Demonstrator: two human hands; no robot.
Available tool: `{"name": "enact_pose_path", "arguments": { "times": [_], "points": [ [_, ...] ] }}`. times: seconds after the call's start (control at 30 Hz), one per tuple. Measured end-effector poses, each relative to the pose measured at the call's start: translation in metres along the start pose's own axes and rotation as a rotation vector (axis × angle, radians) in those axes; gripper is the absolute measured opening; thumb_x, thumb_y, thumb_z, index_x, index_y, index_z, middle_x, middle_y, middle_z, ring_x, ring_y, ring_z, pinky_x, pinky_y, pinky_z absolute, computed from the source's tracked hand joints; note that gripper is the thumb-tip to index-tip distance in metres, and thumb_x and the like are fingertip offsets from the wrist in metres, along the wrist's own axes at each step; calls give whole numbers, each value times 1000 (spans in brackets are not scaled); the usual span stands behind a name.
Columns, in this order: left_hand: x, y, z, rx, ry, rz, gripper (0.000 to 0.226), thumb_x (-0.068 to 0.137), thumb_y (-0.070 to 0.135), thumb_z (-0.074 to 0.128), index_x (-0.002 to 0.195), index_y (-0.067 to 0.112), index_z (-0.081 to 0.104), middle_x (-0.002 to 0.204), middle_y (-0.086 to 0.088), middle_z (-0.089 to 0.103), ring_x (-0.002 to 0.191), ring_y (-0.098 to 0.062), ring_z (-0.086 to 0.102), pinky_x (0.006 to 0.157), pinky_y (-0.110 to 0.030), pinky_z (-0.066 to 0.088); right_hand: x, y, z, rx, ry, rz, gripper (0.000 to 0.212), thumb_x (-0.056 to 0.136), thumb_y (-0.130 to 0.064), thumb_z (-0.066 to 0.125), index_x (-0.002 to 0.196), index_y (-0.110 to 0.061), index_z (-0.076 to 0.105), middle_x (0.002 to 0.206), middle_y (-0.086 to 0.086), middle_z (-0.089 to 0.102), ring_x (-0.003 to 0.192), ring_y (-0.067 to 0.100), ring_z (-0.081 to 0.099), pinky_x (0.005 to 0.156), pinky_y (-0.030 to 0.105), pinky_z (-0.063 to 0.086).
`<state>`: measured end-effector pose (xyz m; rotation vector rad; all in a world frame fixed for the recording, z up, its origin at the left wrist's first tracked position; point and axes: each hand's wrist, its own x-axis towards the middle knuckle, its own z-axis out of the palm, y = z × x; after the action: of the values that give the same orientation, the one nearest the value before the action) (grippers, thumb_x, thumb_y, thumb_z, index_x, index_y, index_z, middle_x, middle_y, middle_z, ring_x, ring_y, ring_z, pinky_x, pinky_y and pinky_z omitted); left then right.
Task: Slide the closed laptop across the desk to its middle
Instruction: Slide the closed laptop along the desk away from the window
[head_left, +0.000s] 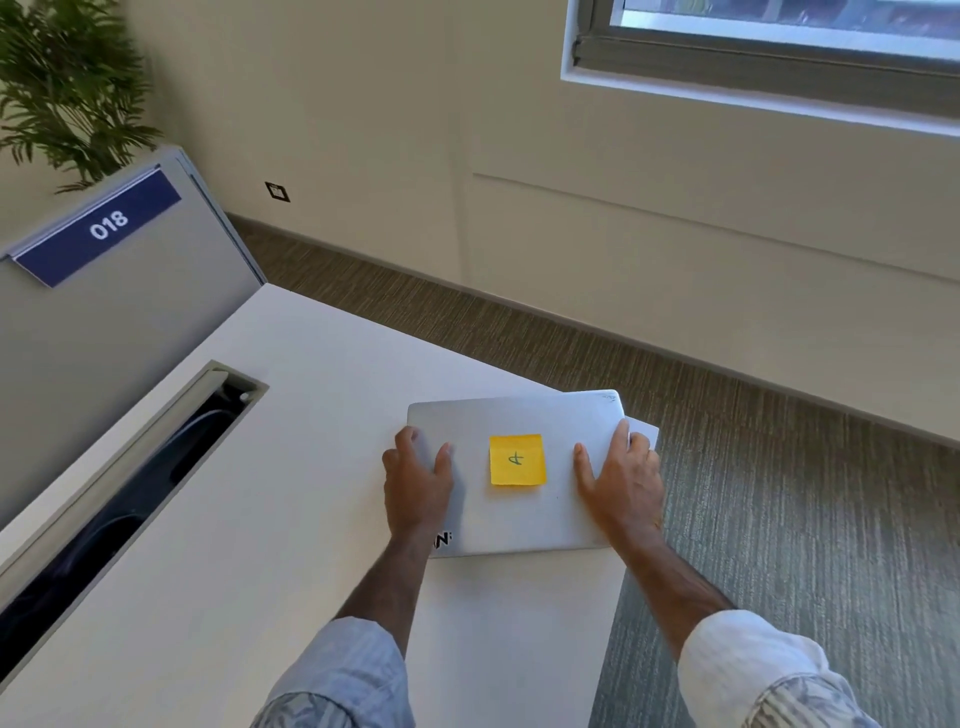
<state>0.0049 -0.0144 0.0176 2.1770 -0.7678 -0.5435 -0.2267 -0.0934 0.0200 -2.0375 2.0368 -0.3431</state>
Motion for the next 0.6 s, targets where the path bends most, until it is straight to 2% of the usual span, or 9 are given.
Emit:
{"name": "enact_pose_path", "arguments": {
  "times": [0.23, 0.6],
  "points": [
    [-12, -9, -17, 13, 26, -11, 45, 92, 44, 64, 130, 25, 48, 124, -11, 53, 108, -38, 60, 86, -42, 48, -14, -10, -2, 4, -18, -31, 75, 93, -55, 53, 143, -1, 39, 114, 19, 54, 96, 38, 55, 69, 46, 53],
    [-20, -27, -57, 29, 76, -24, 45, 92, 44, 62, 130, 25, 47, 123, -11, 52, 109, -38, 59, 87, -45, 51, -41, -40, 0, 34, -47, -74, 74, 94, -54, 50, 144, -1, 37, 118, 20, 53, 99, 38, 54, 72, 47, 50]
  ]
}}
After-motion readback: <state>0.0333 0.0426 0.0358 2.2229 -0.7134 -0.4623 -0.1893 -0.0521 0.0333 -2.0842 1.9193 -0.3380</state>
